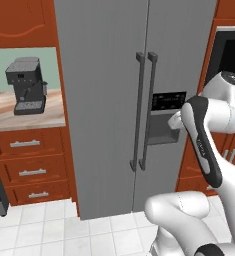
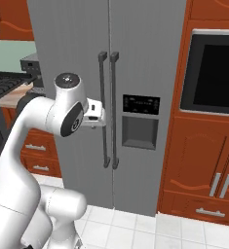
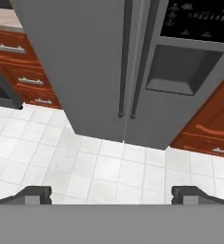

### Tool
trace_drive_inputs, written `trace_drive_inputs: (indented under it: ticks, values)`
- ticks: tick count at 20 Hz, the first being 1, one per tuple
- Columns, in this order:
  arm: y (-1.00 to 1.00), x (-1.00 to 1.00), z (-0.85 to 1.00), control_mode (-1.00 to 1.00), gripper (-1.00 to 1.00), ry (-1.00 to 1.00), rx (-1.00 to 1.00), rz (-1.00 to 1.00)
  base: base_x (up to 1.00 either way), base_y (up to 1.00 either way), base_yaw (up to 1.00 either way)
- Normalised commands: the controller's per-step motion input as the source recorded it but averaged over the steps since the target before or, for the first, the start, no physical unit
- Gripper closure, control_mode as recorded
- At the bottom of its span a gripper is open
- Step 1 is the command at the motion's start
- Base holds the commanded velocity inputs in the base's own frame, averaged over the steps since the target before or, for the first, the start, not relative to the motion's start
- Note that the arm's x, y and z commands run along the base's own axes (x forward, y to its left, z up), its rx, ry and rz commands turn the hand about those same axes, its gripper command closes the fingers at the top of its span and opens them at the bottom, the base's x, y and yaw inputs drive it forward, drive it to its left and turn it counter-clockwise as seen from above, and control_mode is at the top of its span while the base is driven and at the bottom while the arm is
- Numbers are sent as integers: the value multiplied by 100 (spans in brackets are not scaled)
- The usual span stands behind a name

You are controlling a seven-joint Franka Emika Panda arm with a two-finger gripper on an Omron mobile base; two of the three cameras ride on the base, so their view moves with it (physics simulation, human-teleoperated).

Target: Retrieve the tangerine and apple from the fridge and place them into the bowl on the dining table.

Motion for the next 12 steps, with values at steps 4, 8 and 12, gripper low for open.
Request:
trace_drive_inputs:
  ticks: [4,8,12]
  values:
    - [13,35,1,-100,-100,-18,-2,8,0,0,0]
    - [18,58,0,-100,-100,-2,0,-1,0,0,0]
    - [18,72,1,-100,-100,0,9,-17,0,0,0]
